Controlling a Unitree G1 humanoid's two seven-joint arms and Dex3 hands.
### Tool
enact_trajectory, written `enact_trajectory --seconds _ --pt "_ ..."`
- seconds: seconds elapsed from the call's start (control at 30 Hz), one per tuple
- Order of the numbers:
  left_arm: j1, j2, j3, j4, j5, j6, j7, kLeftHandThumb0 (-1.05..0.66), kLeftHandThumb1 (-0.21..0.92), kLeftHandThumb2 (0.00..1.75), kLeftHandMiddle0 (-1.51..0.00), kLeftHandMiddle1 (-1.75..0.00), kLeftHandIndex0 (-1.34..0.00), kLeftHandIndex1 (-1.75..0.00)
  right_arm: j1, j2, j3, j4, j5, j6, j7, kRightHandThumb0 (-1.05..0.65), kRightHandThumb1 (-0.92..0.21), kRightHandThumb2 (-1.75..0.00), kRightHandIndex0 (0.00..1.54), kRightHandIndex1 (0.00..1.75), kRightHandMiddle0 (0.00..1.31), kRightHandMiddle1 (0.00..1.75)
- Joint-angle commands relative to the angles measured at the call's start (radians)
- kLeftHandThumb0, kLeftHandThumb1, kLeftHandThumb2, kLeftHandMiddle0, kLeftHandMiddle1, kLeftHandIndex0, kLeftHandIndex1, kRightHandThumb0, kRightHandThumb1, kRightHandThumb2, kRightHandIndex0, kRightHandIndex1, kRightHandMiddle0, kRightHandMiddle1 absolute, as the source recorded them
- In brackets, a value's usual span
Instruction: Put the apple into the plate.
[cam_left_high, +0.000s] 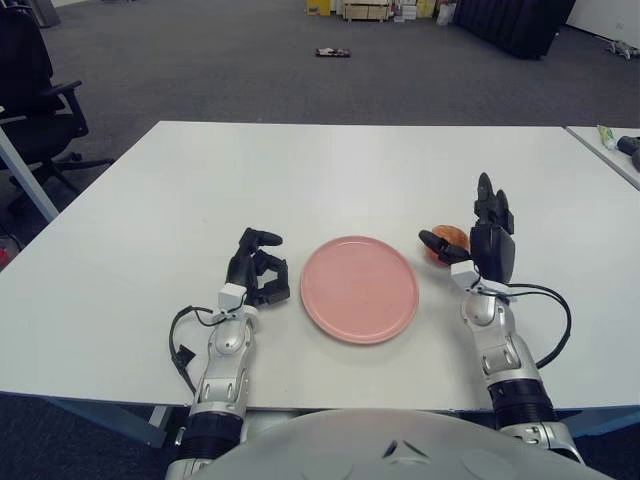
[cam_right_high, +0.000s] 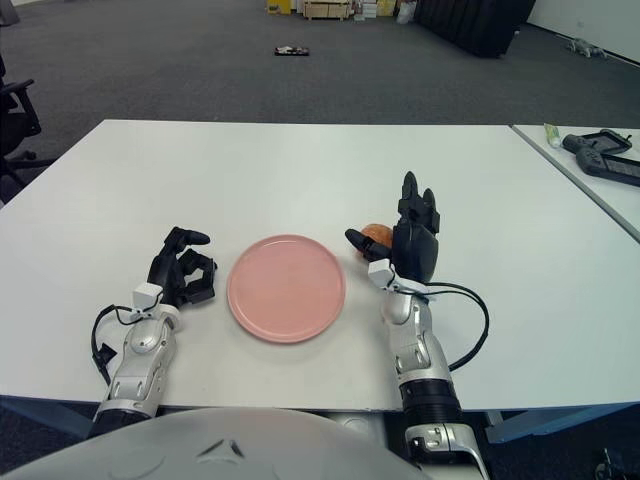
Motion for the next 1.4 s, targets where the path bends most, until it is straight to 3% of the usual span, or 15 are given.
enact_trajectory --seconds 0.0,0.13,0.23,0.37,0.6,1.0,1.37 --pt "0.025 0.004 0.005 0.015 -0.001 0.034 -0.001 0.0 0.37 1.22 -0.63 -1.58 -0.38 -1.75 -0.1 -0.021 -0.033 0.128 0.094 -0.002 0.035 -0.94 -0.69 -0.35 0.0 0.0 0.0 0.0" --pt "0.029 0.006 0.004 0.011 -0.005 0.032 -0.008 -0.01 0.37 1.23 -0.62 -1.61 -0.37 -1.75 -0.197 -0.042 -0.056 0.337 0.165 -0.047 0.032 -0.92 -0.7 -0.36 0.0 0.0 0.0 0.0" --pt "0.03 0.006 0.004 0.011 -0.007 0.031 -0.009 -0.01 0.37 1.23 -0.61 -1.62 -0.37 -1.75 -0.222 -0.043 -0.059 0.394 0.197 -0.05 0.038 -0.91 -0.7 -0.36 0.0 0.0 0.0 0.0" --pt "0.033 0.007 0.005 0.011 -0.008 0.026 -0.011 -0.01 0.37 1.23 -0.61 -1.63 -0.36 -1.75 -0.244 -0.033 -0.076 0.426 0.269 0.045 0.113 -0.89 -0.72 -0.38 0.0 0.0 0.0 0.0" --pt "0.037 0.006 0.007 0.003 -0.009 0.033 -0.009 0.0 0.37 1.23 -0.62 -1.61 -0.37 -1.75 -0.265 -0.017 -0.094 0.41 0.355 0.22 0.192 -0.88 -0.71 -0.46 0.0 0.0 0.0 0.0" --pt "0.044 0.002 0.009 -0.012 -0.013 0.044 -0.008 -0.01 0.36 1.23 -0.63 -1.59 -0.4 -1.75 -0.244 -0.014 -0.04 0.362 0.336 0.351 0.214 -0.8 -0.6 -0.68 0.0 0.0 0.0 0.0" --pt "0.049 -0.008 0.008 -0.023 -0.025 0.054 -0.005 0.0 0.36 1.21 -0.66 -1.53 -0.4 -1.75 -0.219 -0.031 0.037 0.275 0.26 0.501 0.216 -0.72 -0.59 -0.74 0.1 0.08 0.0 0.39"
